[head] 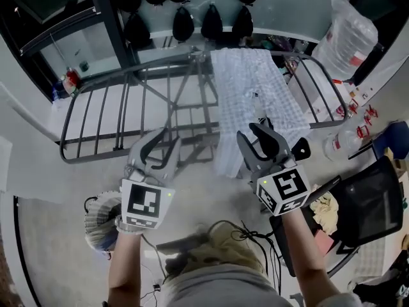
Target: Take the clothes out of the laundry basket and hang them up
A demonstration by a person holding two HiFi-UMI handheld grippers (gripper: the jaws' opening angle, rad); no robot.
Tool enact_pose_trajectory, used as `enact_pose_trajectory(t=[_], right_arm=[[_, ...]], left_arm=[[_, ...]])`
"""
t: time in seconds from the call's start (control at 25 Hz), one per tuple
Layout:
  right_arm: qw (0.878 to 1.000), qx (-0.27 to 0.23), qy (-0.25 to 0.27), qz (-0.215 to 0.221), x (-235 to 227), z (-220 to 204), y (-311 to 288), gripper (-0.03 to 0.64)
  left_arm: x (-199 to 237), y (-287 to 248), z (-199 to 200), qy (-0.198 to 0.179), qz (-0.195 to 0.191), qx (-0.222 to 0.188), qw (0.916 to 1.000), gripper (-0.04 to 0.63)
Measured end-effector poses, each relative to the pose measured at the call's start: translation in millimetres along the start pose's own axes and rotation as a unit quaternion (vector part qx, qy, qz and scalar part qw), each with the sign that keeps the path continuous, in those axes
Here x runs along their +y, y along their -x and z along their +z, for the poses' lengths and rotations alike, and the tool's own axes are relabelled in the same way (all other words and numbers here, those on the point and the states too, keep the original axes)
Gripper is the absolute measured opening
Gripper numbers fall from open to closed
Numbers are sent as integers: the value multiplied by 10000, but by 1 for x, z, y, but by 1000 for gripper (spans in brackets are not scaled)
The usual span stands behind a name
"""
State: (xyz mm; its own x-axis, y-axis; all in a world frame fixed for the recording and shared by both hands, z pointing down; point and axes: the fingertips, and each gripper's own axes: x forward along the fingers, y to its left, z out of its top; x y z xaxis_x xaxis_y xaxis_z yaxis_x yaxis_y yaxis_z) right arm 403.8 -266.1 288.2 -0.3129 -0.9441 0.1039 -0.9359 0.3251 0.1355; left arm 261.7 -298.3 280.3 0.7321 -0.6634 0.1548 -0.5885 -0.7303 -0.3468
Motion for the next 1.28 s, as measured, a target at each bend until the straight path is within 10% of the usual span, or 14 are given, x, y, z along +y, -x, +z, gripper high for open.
enact_pose_trajectory(t=[0.48,1.28], right_arm=[[9993,48,-20,374,56,-16,81,132],[9819,-236,162,1875,209,-13,162,132]], left_arm=[[-71,80,0,149,22,83,9999,104],[-112,287,-16,263,1665,837,9821,104]])
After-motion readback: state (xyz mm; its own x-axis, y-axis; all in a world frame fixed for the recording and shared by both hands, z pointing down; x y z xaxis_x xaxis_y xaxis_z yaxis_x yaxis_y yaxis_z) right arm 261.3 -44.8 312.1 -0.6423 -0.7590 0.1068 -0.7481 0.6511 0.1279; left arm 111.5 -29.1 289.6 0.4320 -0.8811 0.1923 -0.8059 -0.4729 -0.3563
